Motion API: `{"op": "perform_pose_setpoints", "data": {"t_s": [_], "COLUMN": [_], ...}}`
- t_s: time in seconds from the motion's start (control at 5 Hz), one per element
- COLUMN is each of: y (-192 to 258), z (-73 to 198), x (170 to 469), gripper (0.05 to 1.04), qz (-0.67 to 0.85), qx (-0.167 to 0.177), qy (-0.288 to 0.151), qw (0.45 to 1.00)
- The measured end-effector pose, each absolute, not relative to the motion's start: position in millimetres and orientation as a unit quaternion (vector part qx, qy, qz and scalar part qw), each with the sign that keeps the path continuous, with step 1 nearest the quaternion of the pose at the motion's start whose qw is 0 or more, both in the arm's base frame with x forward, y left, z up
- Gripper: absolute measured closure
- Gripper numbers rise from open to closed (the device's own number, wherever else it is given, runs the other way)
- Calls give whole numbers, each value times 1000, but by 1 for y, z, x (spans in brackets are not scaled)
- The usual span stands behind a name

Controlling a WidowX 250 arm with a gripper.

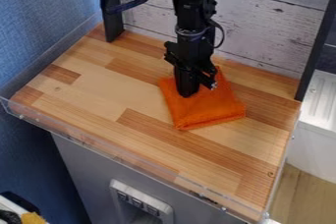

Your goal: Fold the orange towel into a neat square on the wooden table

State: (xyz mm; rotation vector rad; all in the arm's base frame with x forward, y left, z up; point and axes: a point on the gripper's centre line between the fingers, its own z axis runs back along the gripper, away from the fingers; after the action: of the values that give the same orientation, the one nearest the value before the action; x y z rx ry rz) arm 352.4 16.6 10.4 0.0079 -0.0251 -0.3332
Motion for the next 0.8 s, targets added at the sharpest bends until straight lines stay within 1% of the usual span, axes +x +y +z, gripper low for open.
{"op": "perform_pose_setpoints", "data": {"t_s": [0.4, 0.8], "y": [36, 56], "z": [10, 12], "x": [359, 358], "gripper": [1022, 1024], "qz": [-87, -30], "qx": [-6, -8], "qy": [-2, 9], "qw": [996, 999]}}
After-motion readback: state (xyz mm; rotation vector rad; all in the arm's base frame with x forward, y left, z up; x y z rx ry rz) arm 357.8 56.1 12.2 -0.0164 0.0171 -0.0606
